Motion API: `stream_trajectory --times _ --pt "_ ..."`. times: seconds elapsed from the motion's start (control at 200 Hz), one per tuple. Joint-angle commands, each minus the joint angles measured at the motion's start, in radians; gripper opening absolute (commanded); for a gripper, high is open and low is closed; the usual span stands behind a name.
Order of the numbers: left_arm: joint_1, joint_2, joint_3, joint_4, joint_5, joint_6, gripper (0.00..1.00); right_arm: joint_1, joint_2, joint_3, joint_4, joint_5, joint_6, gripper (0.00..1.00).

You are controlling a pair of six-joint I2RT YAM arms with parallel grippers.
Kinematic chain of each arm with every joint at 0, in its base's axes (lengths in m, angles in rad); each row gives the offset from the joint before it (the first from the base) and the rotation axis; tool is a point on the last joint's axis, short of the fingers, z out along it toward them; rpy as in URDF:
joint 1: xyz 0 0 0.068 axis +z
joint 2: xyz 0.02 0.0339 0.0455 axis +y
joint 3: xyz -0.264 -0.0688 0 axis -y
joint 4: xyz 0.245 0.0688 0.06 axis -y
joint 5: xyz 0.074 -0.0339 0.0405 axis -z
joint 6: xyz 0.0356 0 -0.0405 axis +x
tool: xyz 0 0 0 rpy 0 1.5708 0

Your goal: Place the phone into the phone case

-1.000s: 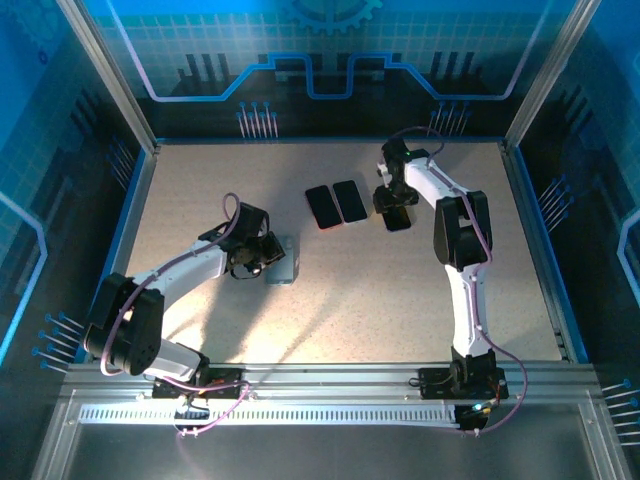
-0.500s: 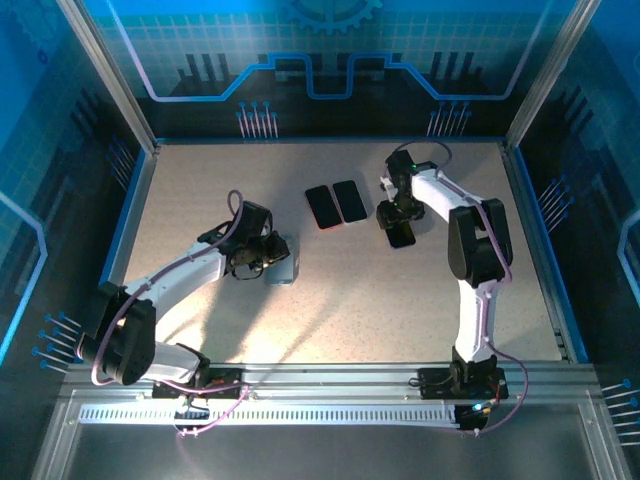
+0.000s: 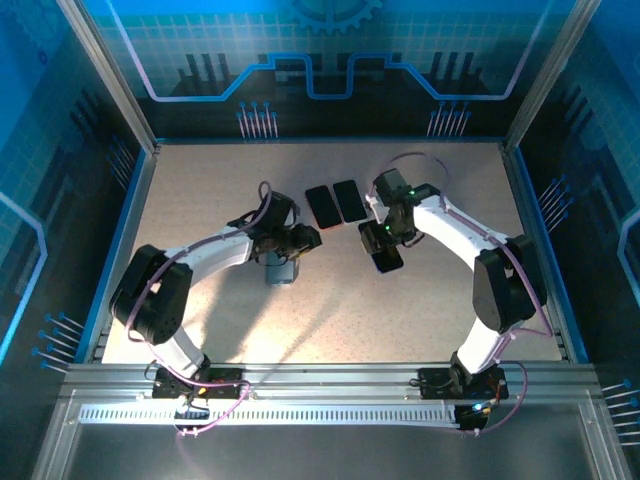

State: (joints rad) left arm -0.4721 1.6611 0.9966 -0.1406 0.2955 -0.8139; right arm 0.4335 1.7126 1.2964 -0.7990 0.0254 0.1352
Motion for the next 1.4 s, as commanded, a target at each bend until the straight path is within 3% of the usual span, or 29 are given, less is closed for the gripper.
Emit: stream_trajectory --times 0.0,0.35,0.64,0.926,1.121,1.206,1.251,1.311,1.396 --pt "-0.020 0.038 0.054 0.103 0.084 -0.039 0.44 0.024 -0.048 -0.029 0.034 -0.069 0.064 0.57" --pt "-0.086 0.219 0.186 0.191 0.143 -0.101 0.47 0.084 -0.030 -0.028 0.034 -0.075 0.082 0.56" --pt "-0.096 0.273 0.196 0.245 0.178 -0.142 0.40 0.091 -0.041 -0.007 0.025 -0.081 0.087 0.57" --pt "-0.104 0.275 0.171 0.273 0.181 -0.159 0.20 0.089 -0.039 0.004 0.031 -0.110 0.099 0.56" --pt "-0.104 0.274 0.163 0.290 0.186 -0.174 0.00 0.086 -0.043 -0.001 0.040 -0.131 0.105 0.54" --pt "-0.103 0.269 0.161 0.294 0.183 -0.176 0.00 0.082 -0.047 -0.015 0.051 -0.144 0.113 0.54" --pt "-0.104 0.263 0.158 0.294 0.180 -0.176 0.00 0.078 -0.050 -0.029 0.062 -0.157 0.122 0.58" --pt "-0.103 0.251 0.155 0.288 0.169 -0.176 0.00 0.068 -0.061 -0.055 0.078 -0.186 0.135 0.76" --pt "-0.100 0.217 0.146 0.276 0.133 -0.177 0.00 0.042 -0.112 -0.120 0.131 -0.243 0.164 0.81"
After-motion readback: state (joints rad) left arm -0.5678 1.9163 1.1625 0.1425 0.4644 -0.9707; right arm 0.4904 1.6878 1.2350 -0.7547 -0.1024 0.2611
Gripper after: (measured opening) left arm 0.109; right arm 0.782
